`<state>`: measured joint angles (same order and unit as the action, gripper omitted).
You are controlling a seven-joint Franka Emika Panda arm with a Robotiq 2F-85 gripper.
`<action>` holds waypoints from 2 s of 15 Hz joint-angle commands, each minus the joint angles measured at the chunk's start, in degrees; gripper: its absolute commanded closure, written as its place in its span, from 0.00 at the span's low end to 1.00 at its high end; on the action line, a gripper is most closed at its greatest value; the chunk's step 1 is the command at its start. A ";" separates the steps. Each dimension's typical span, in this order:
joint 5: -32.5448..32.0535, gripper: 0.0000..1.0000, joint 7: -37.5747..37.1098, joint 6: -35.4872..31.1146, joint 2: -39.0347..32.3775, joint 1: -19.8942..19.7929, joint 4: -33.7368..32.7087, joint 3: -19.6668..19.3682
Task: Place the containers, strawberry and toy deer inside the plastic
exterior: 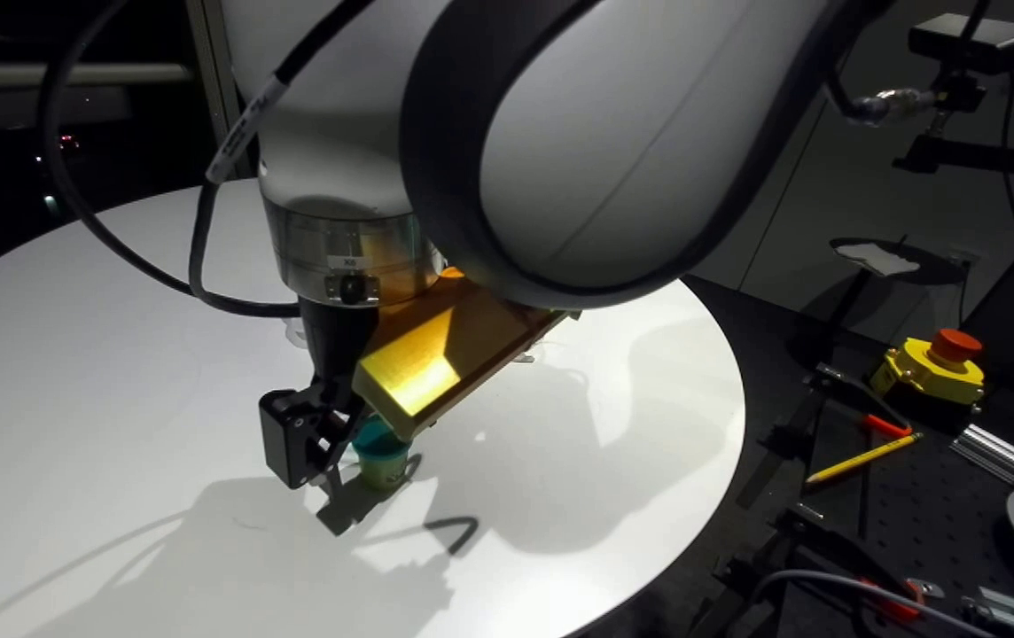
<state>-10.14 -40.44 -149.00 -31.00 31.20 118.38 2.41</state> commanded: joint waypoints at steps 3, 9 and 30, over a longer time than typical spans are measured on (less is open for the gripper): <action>0.14 0.00 0.40 -1.78 -0.16 -1.80 0.45 -0.52; 1.55 0.00 6.79 -3.09 1.89 -7.75 3.69 -0.12; 4.29 0.72 13.92 1.62 4.58 -10.29 2.32 -3.34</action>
<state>-3.26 -24.68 -150.76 -30.70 19.34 121.08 2.46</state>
